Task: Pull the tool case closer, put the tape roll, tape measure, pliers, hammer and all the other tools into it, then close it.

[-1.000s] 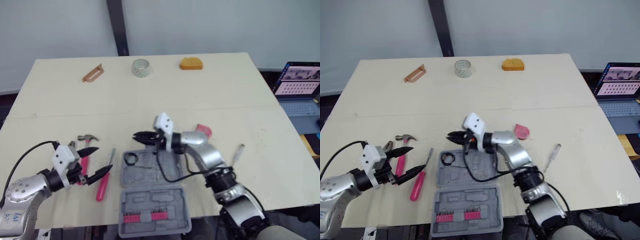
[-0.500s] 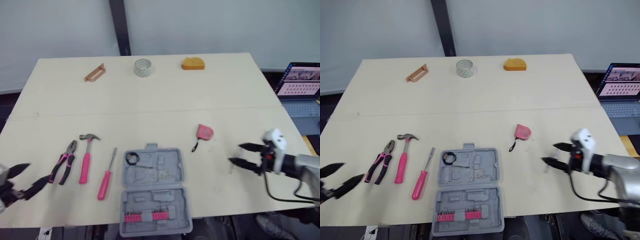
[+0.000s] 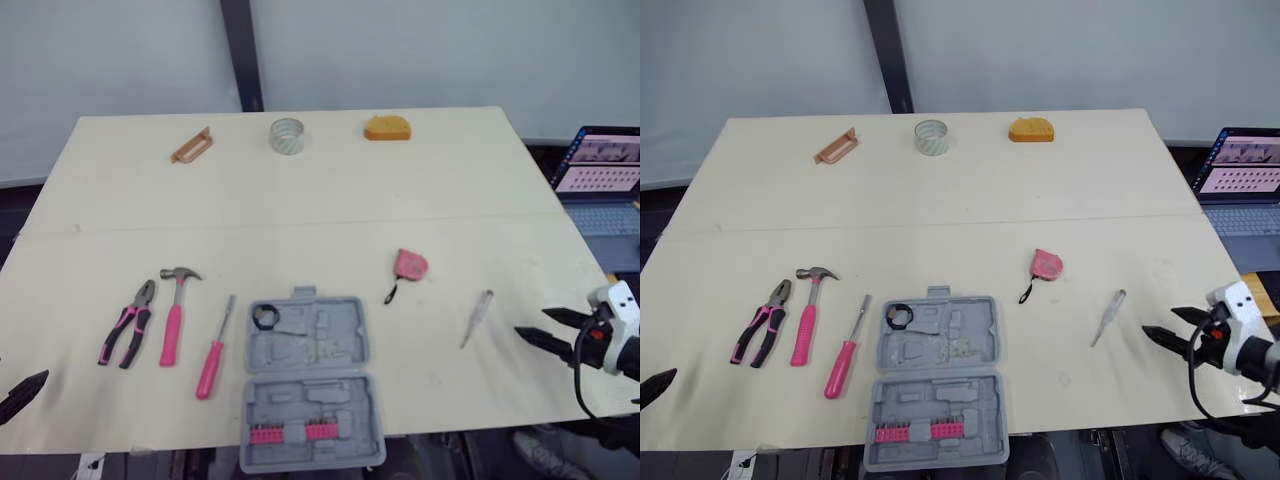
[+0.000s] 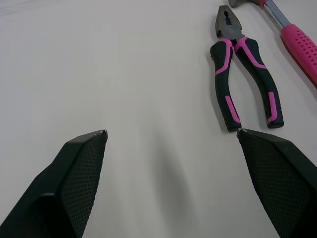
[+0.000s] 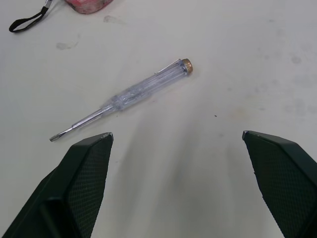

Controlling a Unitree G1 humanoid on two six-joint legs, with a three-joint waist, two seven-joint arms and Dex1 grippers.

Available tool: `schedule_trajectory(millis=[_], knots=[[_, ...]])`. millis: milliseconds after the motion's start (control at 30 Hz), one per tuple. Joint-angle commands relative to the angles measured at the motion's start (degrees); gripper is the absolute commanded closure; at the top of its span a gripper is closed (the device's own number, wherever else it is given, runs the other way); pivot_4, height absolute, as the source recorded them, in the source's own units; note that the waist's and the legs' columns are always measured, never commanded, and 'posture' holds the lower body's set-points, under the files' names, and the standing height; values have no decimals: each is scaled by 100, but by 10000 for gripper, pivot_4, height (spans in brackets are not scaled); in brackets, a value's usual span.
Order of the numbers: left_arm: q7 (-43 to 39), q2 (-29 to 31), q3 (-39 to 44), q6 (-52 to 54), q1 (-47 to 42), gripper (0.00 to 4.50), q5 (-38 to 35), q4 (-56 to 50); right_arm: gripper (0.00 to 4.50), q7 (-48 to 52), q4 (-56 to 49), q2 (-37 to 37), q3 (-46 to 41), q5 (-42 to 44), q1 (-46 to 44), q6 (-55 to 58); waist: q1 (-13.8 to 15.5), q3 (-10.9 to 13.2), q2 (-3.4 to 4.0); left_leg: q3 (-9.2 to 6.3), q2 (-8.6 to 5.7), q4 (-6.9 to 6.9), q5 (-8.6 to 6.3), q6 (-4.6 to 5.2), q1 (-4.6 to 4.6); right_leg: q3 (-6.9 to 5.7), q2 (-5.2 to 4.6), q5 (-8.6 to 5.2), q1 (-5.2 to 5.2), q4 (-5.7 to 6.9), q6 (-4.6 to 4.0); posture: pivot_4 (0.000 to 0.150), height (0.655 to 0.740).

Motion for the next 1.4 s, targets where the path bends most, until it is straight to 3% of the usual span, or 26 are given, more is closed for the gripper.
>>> schedule_trajectory(millis=[33, 333, 667, 1033, 1400], knots=[[-6, 41, 23, -115, -43, 0, -3, 4, 715, 24, 40, -105, -71, 8, -103, -178, 0, 0, 0, 0, 1, 0, 0, 0, 0, 0, 0, 0, 0, 1, 0, 1500, 7400], [-100, -92, -758, 171, -424, 0, -152, -1118, 715, 96, -672, -107, 300, 144, -526, 167, 12, 0, 0, 4, 2, 6, 0, -1, 0, 0, 0, 3, -1, 8, -2, 1500, 7400], [32, -389, -3127, 1065, -2168, 0, -219, -3227, 715, -1315, -2578, 930, 1440, -39, -855, 1565, 24, -1, 0, 0, 3, 13, 2, -4, -4, -3, 0, 6, -9, 22, -3, 1500, 7400], [-89, -1373, -5291, 1069, -4051, 0, 138, -3376, 715, -3436, -3448, 2470, 2119, -510, -909, 2596, 11, -1, 0, 4, 3, 15, 4, -8, -5, -5, 0, 8, -21, 39, -5, 1500, 7400], [78, -1895, -5637, 978, -4461, 0, 350, -3192, 715, -4240, -3199, 3187, 2204, -698, -1262, 2709, -1, -1, 0, 4, 3, 15, 4, -8, -5, -5, 0, 8, -23, 39, -5, 1500, 7400]])
